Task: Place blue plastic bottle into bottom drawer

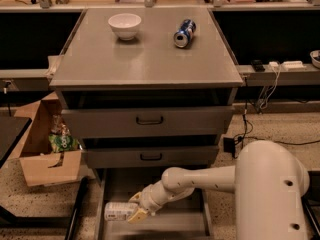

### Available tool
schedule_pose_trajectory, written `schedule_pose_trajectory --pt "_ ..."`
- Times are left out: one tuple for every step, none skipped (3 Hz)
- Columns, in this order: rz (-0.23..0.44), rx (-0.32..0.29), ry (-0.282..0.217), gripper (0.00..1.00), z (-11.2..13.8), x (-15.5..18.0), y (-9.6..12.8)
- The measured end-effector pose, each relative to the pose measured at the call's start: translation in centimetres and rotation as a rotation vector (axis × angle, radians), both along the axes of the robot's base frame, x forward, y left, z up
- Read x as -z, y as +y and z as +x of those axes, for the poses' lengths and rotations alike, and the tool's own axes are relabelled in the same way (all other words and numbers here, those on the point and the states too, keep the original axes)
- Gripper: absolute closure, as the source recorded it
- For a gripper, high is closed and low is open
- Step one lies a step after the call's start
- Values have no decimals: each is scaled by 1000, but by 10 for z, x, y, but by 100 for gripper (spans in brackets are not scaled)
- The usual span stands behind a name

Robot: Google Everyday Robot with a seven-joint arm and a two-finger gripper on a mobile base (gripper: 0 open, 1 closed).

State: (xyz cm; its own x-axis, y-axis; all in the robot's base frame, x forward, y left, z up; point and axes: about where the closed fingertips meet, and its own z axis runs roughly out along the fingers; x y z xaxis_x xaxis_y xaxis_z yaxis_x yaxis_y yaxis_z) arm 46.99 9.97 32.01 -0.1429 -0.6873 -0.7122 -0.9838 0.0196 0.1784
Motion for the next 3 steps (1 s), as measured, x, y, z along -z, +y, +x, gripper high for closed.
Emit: schedule_pose_trajectory --pt "-23 45 23 100 6 65 -15" --pt "-56 130 68 97 25 136 -37" --pt "-69 175 84 75 39 163 -48"
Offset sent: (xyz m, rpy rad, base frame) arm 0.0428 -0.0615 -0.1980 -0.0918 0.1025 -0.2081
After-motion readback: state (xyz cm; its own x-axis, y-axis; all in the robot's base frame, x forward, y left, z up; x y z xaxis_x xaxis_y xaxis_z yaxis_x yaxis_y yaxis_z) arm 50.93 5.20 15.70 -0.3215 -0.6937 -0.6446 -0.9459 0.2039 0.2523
